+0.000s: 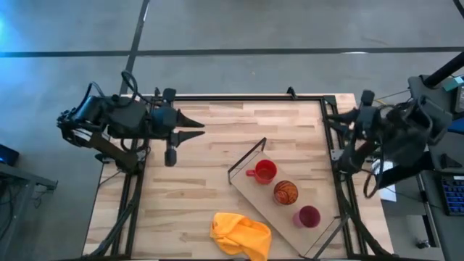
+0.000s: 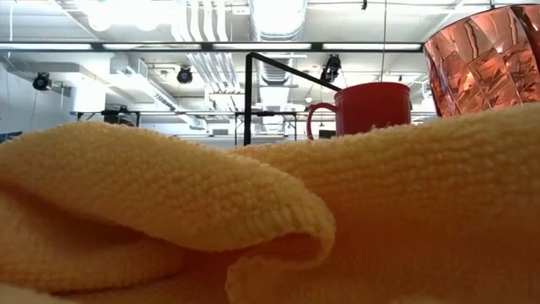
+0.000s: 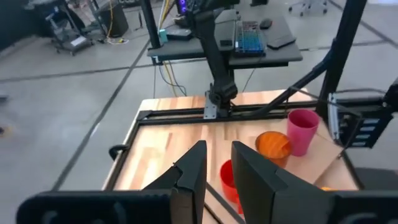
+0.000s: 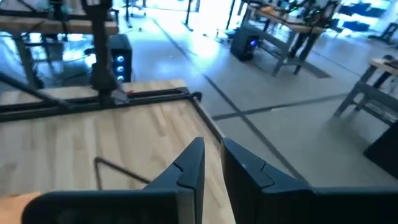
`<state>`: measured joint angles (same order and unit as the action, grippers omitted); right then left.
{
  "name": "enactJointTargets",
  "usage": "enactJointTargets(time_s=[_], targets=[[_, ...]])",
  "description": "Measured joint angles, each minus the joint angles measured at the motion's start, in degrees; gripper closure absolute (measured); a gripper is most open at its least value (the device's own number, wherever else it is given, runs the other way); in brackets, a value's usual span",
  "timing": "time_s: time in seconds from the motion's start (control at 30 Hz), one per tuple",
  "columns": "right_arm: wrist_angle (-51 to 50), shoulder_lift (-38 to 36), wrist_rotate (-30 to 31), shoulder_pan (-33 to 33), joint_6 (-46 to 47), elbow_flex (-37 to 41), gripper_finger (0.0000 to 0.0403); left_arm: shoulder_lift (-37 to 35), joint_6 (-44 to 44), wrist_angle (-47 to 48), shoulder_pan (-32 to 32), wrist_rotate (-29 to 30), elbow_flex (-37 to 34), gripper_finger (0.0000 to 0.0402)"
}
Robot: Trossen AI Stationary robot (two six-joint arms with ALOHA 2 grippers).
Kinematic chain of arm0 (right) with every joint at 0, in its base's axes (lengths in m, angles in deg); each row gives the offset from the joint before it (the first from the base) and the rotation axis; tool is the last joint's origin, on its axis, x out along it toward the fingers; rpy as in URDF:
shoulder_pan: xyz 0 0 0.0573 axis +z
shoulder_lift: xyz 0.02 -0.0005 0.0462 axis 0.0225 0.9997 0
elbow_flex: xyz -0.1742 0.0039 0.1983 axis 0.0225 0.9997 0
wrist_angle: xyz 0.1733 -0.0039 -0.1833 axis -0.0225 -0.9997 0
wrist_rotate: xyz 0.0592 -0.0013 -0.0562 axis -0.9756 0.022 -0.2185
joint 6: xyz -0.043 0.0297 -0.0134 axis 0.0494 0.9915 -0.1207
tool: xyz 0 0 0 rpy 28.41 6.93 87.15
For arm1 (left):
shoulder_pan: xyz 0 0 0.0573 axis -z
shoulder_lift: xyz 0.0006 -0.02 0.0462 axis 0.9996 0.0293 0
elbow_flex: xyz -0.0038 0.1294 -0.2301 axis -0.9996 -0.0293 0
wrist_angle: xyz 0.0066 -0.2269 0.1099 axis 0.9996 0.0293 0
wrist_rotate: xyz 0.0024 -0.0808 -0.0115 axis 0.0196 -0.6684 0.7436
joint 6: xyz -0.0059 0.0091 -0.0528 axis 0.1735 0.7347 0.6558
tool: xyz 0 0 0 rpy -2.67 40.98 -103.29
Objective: Stack small to large cups/mugs on shelf
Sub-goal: Return to Home Position
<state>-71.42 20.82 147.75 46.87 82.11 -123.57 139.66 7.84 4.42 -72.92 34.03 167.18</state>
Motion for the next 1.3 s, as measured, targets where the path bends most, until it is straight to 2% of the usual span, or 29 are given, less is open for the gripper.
enactJointTargets(time_s=[0.07, 0.13, 0.3, 0.37, 0.43, 0.53, 0.63, 0.8, 0.87, 1.1, 1.3], targets=[[5.3, -1.52, -1.26, -3.3, -5.61, 1.71, 0.0355, -0.02, 2.25, 0.07, -0.42, -0.17, -0.22, 0.034], [14.08, -2.67, -5.48, -6.41, -14.28, 3.93, 0.0355, 0.12, 4.13, 0.06, -1.27, -0.2, -0.64, 0.034], [44.64, -3.81, -27.62, -15.41, -42.08, 12.06, 0.0355, 0.99, 5.15, -0.52, -4.01, -0.36, -1.82, 0.034], [50.29, -3.47, -35.89, -19.6, -46.38, 14.51, 0.0355, 1.71, 7.06, -1.35, -5.33, -0.83, -2.18, 0.034], [50.73, -3.1, -41.16, -24.67, -46.15, 16.24, 0.0355, 2.23, 11.14, -2.23, -7.04, -0.83, -2.62, 0.034], [46.36, -2.92, -42.29, -31.07, -41.48, 19.43, 0.0355, 2.69, 15.68, -2.86, -9.07, -0.8, -3.23, 0.034], [46.62, -3.1, -43.65, -37.14, -39.25, 23.96, 0.0355, 2.64, 15.66, -2.19, -10.44, -0.83, -4.25, 0.034], [50.24, -5.56, -58.01, -45.56, -34.6, 30.85, 0.0356, 1.82, 15.61, -0.82, -11.43, -0.82, -5.23, 0.034], [51.29, -6.69, -61.12, -47.26, -33.48, 33.88, 0.0356, 1.21, 15.67, 1.27, -11.45, -0.83, -5.35, 0.034], [56.78, -14.85, -61.98, -48.03, -32.23, 43.82, 0.0356, -2.29, 18.55, 3.73, -11.43, -0.85, -7.64, 0.034], [68.14, -25.98, -62.0, -47.97, -26.5, 56.39, 0.0356, -8.84, 23.38, 3.38, -11.43, 2.96, -17.38, 0.034]])
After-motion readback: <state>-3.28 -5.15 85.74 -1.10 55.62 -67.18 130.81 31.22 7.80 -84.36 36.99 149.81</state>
